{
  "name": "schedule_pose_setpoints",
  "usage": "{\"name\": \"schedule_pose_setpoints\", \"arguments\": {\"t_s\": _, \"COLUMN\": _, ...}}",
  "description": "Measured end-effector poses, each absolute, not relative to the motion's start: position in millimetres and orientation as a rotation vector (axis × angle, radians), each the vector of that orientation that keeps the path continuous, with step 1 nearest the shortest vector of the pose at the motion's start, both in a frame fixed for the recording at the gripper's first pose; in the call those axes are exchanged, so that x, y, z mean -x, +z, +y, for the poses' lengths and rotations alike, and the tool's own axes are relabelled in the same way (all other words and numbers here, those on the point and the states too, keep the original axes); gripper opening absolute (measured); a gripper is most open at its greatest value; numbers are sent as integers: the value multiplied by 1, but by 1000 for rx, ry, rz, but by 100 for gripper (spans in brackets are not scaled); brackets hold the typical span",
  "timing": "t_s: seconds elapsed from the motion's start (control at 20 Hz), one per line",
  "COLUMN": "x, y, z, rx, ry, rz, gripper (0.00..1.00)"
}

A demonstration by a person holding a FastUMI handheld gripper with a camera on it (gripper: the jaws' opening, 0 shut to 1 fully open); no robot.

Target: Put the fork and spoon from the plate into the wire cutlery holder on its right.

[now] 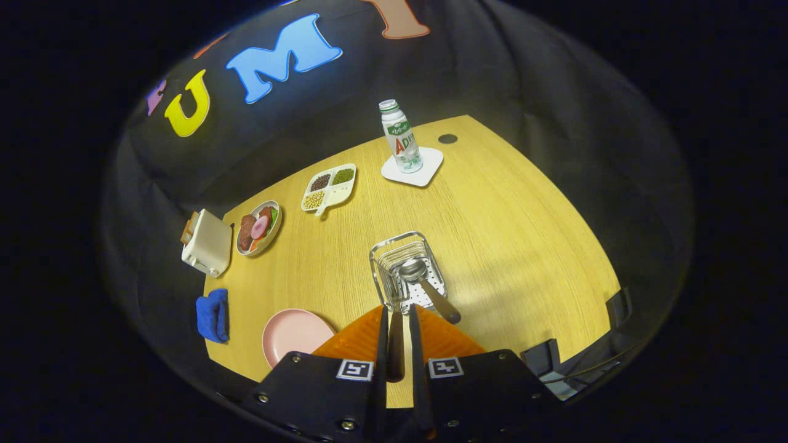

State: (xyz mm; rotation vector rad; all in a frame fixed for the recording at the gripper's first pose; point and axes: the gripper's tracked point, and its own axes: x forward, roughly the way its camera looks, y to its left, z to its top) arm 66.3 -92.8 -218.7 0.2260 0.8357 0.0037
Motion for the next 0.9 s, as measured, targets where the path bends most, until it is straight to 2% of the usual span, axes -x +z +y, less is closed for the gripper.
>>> {"name": "schedule_pose_setpoints", "arguments": {"t_s": 0.3, "x": -59, "y": -168, "z": -76, "rx": -27, "ry": 22, "rz": 627, "gripper": 18}}
{"name": "schedule_pose_setpoints", "arguments": {"t_s": 0.6, "x": -31, "y": -158, "z": -40, "rx": 8, "ry": 43, "rz": 519, "gripper": 18}}
{"name": "schedule_pose_setpoints", "arguments": {"t_s": 0.7, "x": -18, "y": -158, "z": -28, "rx": -12, "ry": 42, "rz": 503, "gripper": 23}}
{"name": "schedule_pose_setpoints", "arguments": {"t_s": 0.8, "x": -10, "y": -157, "z": -22, "rx": -17, "ry": 34, "rz": 480, "gripper": 23}}
{"name": "schedule_pose_setpoints", "arguments": {"t_s": 0.85, "x": -4, "y": -159, "z": -14, "rx": -19, "ry": 50, "rz": 472, "gripper": 34}}
{"name": "schedule_pose_setpoints", "arguments": {"t_s": 0.9, "x": 0, "y": -159, "z": -11, "rx": -8, "ry": 50, "rz": 473, "gripper": 34}}
